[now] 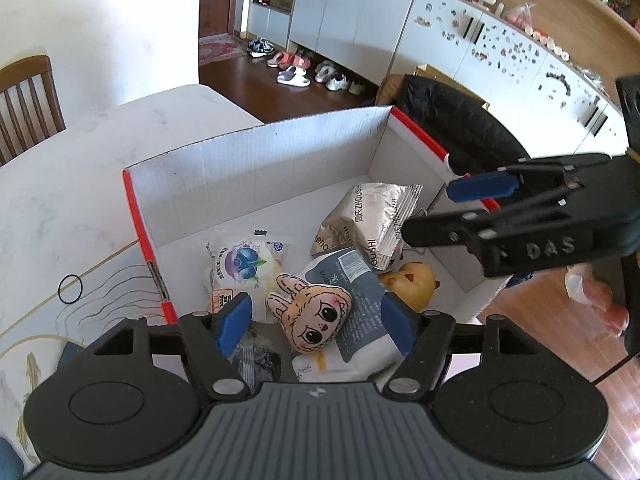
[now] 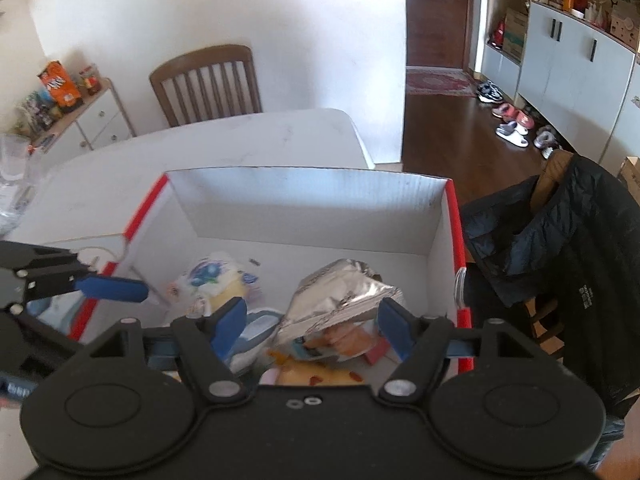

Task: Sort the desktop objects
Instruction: 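Open the left gripper to drop the cartoon bag while right releases silver bag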

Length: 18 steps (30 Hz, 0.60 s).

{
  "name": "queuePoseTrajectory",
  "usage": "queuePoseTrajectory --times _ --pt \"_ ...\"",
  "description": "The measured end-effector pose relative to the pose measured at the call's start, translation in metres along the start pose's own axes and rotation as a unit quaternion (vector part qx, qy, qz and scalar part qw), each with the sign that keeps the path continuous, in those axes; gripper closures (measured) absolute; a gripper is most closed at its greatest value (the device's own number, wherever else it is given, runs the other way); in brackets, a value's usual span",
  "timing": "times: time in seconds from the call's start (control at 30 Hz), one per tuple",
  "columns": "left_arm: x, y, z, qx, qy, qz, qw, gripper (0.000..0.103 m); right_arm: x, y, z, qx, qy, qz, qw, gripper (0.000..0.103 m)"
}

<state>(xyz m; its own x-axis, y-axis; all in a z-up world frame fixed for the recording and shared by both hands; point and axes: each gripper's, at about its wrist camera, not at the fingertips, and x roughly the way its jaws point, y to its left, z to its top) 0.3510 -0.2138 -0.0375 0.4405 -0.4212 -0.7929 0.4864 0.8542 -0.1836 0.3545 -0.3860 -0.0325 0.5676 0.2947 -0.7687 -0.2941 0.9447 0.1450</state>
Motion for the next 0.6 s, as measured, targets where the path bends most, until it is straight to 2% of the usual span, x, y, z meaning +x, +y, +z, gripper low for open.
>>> queuePoseTrajectory --times 0.43,0.6 --pt "-0.033 -0.002 -0.013 -0.014 -0.044 -0.013 0.9988 0.032 -0.041 0.014 -0.02 0.0 -0.042 0.029 0.999 0.023" --pt "-0.041 0.001 -0.021 -0.019 -0.056 -0.005 0.9982 0.026 -0.051 0.019 -0.03 0.003 -0.053 0.025 0.998 0.021"
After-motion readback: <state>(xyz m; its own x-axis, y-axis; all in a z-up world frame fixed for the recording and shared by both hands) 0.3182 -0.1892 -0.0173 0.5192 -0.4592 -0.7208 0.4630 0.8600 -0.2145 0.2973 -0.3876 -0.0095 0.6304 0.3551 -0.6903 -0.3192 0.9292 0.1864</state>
